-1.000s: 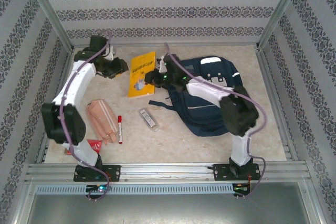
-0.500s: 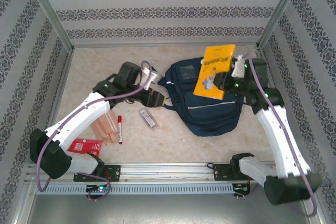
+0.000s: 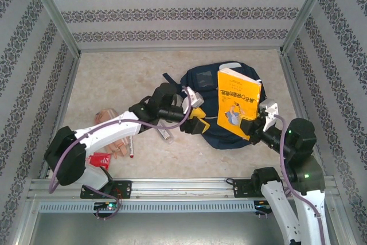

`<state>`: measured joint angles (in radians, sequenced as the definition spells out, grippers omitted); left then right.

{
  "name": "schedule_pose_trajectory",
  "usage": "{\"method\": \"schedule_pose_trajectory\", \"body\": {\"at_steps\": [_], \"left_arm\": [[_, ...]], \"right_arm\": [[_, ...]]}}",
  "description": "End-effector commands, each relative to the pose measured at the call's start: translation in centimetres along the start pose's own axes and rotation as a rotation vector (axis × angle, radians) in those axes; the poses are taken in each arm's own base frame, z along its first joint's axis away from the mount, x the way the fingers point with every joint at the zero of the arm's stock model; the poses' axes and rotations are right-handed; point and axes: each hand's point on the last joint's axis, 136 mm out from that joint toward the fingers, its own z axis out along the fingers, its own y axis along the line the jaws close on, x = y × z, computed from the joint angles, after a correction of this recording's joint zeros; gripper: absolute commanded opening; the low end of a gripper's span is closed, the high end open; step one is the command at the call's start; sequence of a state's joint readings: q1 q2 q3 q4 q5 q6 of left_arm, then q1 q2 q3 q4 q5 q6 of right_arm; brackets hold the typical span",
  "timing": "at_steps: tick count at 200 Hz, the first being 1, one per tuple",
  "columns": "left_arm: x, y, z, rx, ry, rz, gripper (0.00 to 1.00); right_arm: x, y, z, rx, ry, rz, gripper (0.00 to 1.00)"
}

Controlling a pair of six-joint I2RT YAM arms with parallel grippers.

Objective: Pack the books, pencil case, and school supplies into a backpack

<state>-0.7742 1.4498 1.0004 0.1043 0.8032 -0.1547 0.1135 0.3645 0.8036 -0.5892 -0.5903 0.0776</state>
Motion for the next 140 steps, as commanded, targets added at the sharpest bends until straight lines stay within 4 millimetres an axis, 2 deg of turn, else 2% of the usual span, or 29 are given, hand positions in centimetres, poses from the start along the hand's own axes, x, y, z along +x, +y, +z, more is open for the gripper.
{"method": "schedule_pose_trajectory", "body": {"at_steps": [1,29,55,81,96,116,140], "left_arm": [[-4.6,-4.2,-2.5,0.11,-0.202,0.182,0.74],[-3.8,-5.0,-3.9,0.065,-0.138,0.22,0.77],[-3.8,-6.8,-7.0,-0.002,-0.11,0.365,0.8],[-3.3,-8.7,-11.1,-0.109,-0.074,0.579,0.99],[-3.2,-8.9,-12.6,-0.163,-0.032,0.608,1.0],[-2.2,-8.6,-13.3,-0.18,0.085,0.616,1.0],[-1.2,-7.9,-12.6,-0.151,0.179,0.602,1.0]], "right_arm": [[-2.9,2.2,-0.6,-0.105,-0.126,-0.138,0.0],[-2.5,3.7,-0.6,-0.202,-0.104,-0.132,0.0],[-0.8,3.7,-0.1,-0.23,-0.036,-0.157,0.0],[1.2,3.5,0.5,-0.252,0.044,-0.235,0.0],[2.5,3.3,0.9,-0.27,0.104,-0.296,0.0],[4.3,3.4,1.3,-0.303,0.185,-0.386,0.0],[6.3,4.1,2.2,-0.351,0.275,-0.491,0.0]]}}
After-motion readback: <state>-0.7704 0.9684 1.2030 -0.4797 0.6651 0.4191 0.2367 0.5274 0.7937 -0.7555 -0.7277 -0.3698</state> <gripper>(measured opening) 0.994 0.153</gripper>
